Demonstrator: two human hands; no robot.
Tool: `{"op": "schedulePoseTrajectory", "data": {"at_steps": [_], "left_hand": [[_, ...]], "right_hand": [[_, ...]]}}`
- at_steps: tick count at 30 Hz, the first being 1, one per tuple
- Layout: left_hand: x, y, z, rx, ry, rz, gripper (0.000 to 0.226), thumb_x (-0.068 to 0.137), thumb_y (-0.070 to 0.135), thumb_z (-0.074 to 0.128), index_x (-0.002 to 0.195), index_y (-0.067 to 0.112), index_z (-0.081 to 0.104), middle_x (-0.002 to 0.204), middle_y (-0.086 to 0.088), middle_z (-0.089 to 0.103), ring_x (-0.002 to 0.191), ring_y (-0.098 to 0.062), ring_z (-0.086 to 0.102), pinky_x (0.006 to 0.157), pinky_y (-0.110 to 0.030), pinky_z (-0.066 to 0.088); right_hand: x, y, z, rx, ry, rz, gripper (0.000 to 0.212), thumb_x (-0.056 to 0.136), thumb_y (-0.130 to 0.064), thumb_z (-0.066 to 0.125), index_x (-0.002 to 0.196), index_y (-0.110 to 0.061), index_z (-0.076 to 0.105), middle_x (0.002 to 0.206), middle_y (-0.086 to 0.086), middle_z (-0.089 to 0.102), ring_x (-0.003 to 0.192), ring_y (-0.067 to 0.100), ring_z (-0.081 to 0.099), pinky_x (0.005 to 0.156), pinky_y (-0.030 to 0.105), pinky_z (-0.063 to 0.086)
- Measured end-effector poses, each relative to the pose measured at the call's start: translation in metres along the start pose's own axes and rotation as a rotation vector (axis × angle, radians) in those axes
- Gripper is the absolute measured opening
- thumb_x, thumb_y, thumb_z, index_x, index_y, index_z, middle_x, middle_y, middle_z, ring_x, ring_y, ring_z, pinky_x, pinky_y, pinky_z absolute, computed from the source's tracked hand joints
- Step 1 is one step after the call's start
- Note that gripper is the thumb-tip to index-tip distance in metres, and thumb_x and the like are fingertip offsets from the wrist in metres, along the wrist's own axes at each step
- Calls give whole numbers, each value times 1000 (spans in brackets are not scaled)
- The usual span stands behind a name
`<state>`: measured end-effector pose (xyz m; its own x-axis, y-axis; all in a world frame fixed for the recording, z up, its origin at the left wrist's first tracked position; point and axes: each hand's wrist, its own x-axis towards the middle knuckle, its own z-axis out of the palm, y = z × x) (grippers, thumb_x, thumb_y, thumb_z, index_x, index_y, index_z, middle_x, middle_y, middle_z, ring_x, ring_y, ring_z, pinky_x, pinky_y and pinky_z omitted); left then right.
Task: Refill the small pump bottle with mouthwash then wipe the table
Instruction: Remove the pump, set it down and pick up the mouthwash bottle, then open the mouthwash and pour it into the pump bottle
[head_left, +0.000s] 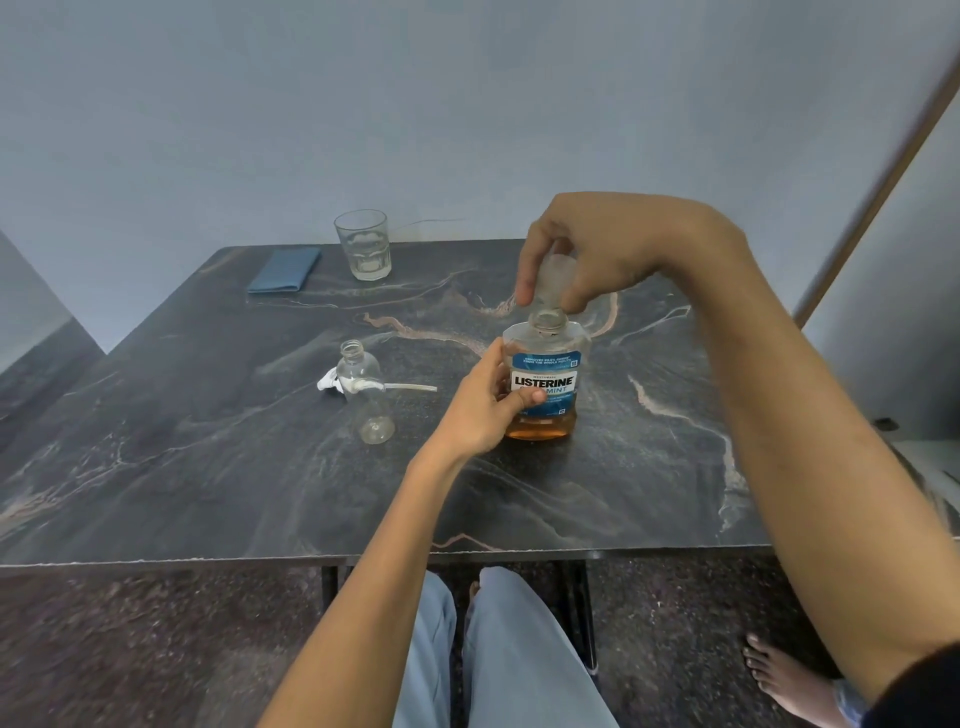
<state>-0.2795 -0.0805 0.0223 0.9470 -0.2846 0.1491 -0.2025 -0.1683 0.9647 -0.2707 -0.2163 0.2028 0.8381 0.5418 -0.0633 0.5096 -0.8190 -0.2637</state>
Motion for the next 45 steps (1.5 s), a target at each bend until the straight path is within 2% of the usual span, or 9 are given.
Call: {"op": "schedulePoseTrajectory", "data": {"at_steps": [4, 8, 12, 18, 23, 28, 37, 42, 45], "left_hand": [[0, 0, 0, 1, -2, 4, 43, 88, 8, 61, 122, 25, 40, 130, -6, 56, 122, -17, 53, 106, -38, 42], [1, -1, 0, -13, -7, 7, 43, 88, 8, 61, 121, 26, 40, 127, -3, 57, 121, -15, 53, 105, -35, 43], [1, -2, 0, -27, -8, 13, 42, 88, 8, 61, 118, 30, 41, 125, 1, 57, 119, -12, 53, 104, -31, 43], [1, -3, 0, -37, -9, 3, 43, 87, 9, 61, 119, 31, 41, 128, 1, 56, 120, -11, 53, 103, -28, 43], [2, -4, 0, -47, -5, -2, 44, 88, 10, 61, 115, 37, 40, 125, 5, 56, 117, -7, 54, 99, -23, 44], [2, -6, -1, -43, 2, -7, 40, 88, 11, 61, 109, 40, 42, 110, 22, 56, 97, 14, 57, 81, -5, 46], [-1, -9, 2, -78, 21, 34, 40, 88, 10, 61, 114, 35, 42, 121, 7, 58, 109, 2, 57, 92, -13, 46], [-2, -12, 3, -111, 26, 64, 42, 87, 10, 62, 122, 25, 42, 126, -5, 59, 117, -14, 57, 98, -27, 47], [-2, -15, 4, -134, 35, 70, 41, 87, 8, 62, 121, 21, 44, 122, -1, 61, 114, -11, 58, 95, -25, 47]], "right_hand": [[-8, 15, 1, 135, 50, -55, 36, 64, -3, 73, 83, -33, 70, 99, 5, 68, 94, 28, 62, 86, 47, 50], [-23, 47, 16, 451, 267, -79, 32, 66, -8, 78, 86, -32, 72, 96, -17, 64, 95, 2, 62, 81, 23, 51], [-40, 81, 67, 828, 599, 28, 24, 64, -15, 83, 82, -26, 71, 102, -15, 62, 93, 1, 64, 74, 11, 48], [-50, 112, 153, 1029, 770, 262, 22, 59, 0, 83, 70, -5, 64, 85, 12, 67, 88, 15, 69, 79, 23, 55], [-51, 122, 186, 961, 761, 280, 24, 55, 4, 84, 62, -11, 66, 77, 1, 63, 82, 11, 69, 76, 19, 53], [-53, 127, 198, 839, 744, 306, 25, 56, -6, 87, 62, -16, 65, 83, -6, 61, 81, 8, 67, 79, 15, 52], [-58, 94, 184, 829, 982, 195, 34, 59, -22, 85, 75, -29, 56, 97, 2, 62, 107, 3, 58, 93, 18, 46], [-36, 53, 171, 995, 1024, 19, 50, 60, -31, 82, 101, -30, 55, 107, -11, 61, 110, 6, 57, 97, 22, 44], [-20, 38, 171, 1116, 1032, -24, 61, 62, -31, 80, 114, -31, 49, 115, -3, 55, 114, 10, 54, 99, 28, 44]]}}
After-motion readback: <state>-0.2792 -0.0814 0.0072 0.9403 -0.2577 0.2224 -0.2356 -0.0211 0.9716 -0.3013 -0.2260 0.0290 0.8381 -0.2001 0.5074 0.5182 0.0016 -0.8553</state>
